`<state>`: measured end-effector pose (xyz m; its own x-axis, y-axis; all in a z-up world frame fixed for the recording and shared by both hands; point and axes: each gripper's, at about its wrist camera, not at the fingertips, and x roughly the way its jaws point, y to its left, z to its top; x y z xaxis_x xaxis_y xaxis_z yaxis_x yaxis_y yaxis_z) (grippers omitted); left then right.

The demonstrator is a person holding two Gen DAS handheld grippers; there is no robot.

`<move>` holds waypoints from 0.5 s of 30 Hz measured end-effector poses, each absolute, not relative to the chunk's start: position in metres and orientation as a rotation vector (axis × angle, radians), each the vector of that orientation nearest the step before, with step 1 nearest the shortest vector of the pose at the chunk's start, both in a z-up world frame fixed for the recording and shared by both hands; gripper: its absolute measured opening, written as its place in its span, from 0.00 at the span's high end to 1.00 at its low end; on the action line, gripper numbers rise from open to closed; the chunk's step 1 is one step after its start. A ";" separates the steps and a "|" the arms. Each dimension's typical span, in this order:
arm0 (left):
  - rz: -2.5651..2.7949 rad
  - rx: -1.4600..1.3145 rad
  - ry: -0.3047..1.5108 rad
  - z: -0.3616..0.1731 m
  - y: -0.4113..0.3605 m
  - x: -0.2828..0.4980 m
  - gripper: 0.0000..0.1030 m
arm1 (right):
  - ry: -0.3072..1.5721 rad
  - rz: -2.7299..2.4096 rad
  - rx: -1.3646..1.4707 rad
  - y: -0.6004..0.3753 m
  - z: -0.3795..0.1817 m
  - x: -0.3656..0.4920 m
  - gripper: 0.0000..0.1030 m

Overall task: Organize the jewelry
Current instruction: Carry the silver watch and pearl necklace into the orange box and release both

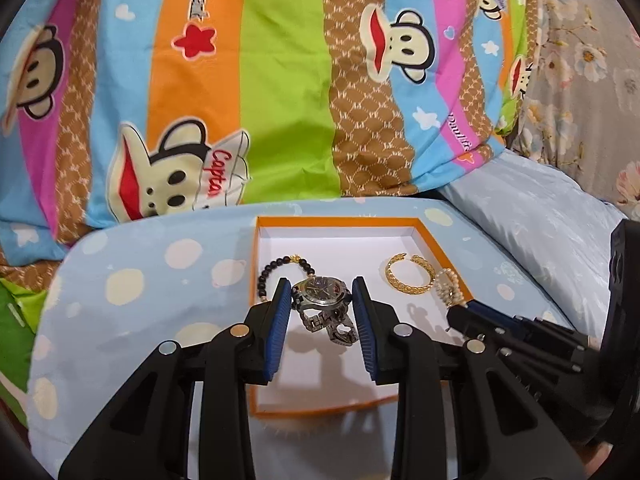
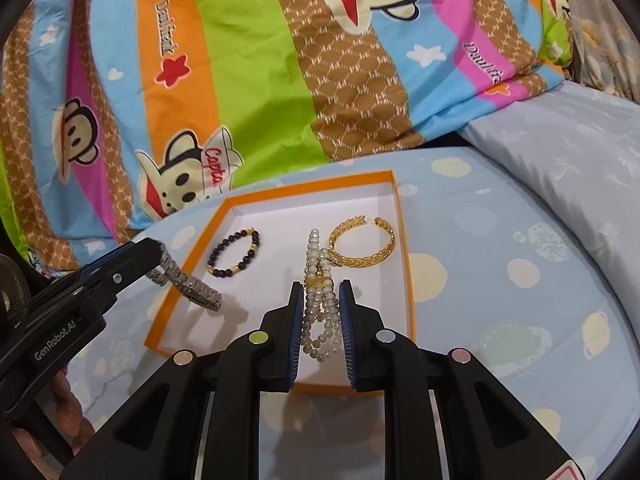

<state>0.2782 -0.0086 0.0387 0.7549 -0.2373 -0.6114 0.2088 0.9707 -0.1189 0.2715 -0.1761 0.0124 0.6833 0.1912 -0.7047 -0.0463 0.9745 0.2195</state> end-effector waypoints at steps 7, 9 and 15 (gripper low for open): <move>-0.231 -0.046 0.712 0.013 -0.014 0.297 0.70 | 0.843 0.136 0.171 -0.175 -0.004 0.284 0.83; -0.231 -0.041 0.715 0.010 -0.014 0.298 0.70 | 0.847 0.139 0.174 -0.175 -0.005 0.286 0.82; -0.228 -0.078 0.689 0.014 -0.005 0.296 0.59 | 0.804 0.121 0.179 -0.178 0.000 0.282 0.67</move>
